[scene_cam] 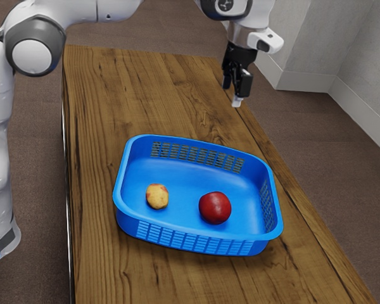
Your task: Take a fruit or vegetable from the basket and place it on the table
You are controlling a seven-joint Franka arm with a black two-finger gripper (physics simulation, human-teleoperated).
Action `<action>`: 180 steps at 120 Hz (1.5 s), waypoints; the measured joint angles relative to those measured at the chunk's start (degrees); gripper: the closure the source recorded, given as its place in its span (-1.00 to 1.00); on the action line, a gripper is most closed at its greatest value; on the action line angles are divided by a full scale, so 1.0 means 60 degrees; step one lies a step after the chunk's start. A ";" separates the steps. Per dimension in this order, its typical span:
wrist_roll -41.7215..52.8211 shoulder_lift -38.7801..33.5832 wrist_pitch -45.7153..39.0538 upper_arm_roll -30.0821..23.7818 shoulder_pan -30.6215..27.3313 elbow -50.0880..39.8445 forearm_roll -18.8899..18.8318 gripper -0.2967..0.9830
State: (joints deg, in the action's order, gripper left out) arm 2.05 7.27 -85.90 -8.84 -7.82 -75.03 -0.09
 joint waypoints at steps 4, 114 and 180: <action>-0.0001 0.0015 -0.0046 -0.0002 -0.0011 -0.0004 0.0005 -0.53; 0.1239 -0.3168 -0.1595 -0.1594 0.0082 -0.5685 0.0317 -0.52; 0.1870 -0.4100 -0.3739 -0.1860 0.0098 -0.8348 0.1126 -0.52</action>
State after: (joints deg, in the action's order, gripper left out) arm 13.27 -17.33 -108.34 -20.00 -7.22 -125.12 6.67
